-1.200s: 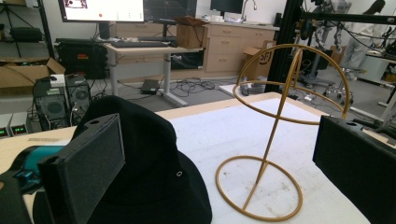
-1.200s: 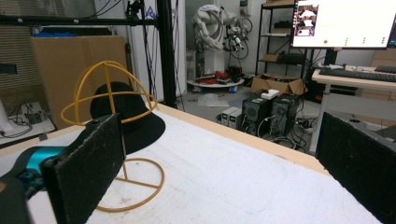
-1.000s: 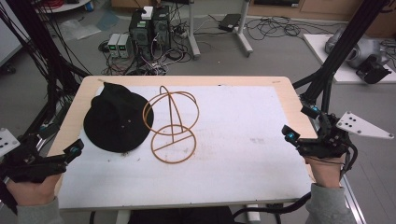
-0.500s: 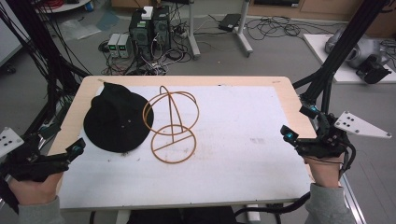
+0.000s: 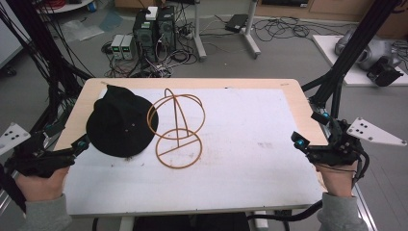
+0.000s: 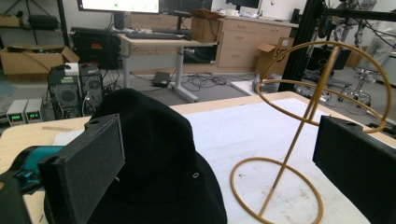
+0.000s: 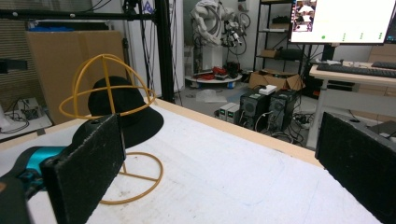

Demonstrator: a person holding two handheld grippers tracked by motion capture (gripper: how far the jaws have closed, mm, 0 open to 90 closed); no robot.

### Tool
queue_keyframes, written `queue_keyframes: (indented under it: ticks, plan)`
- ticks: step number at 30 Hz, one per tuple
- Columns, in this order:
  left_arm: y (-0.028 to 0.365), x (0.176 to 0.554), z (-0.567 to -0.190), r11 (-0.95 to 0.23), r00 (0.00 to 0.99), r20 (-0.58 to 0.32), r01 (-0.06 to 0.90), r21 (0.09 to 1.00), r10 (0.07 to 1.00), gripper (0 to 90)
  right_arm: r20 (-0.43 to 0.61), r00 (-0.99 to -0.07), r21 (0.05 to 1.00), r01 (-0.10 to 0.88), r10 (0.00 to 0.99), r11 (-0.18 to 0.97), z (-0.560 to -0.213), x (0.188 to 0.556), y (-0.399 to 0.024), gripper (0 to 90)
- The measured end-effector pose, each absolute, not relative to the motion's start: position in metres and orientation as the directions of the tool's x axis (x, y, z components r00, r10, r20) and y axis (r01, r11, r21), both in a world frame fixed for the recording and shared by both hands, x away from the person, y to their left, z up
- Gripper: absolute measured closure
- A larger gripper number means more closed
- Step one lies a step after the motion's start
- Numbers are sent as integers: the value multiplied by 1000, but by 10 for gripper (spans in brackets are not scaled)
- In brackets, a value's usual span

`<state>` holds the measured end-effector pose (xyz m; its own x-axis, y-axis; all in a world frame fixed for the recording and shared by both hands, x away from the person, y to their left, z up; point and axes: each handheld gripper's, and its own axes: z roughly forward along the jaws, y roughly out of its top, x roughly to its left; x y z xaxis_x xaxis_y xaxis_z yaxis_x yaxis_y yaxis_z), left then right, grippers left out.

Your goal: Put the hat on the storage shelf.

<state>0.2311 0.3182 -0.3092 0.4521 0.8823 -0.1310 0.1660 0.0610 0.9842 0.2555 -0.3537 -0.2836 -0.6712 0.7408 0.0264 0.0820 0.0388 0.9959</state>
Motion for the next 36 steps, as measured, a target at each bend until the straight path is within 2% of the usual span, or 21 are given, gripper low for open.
queue_keyframes:
  ticks: [6, 13, 22, 25, 36]
  plan:
    - [317, 245, -309, 57, 441, -133, 181, 982, 888, 24, 19, -675, 996, 77, 737, 45, -283, 252, -352, 8]
    - [317, 268, -311, 66, 432, -157, 218, 974, 888, 24, 17, -679, 990, 114, 734, 83, -290, 255, -344, 8]
    - [316, 296, -300, 45, 426, -149, 243, 969, 892, 23, 20, -676, 992, 106, 736, 70, -287, 250, -347, 8]
    - [314, 302, -300, 19, 405, -120, 245, 969, 906, 23, 19, -674, 992, 105, 739, 70, -287, 249, -349, 8]
    - [309, 331, -302, 0, 384, -130, 319, 948, 914, 24, 28, -661, 992, 109, 750, 59, -287, 245, -356, 8]
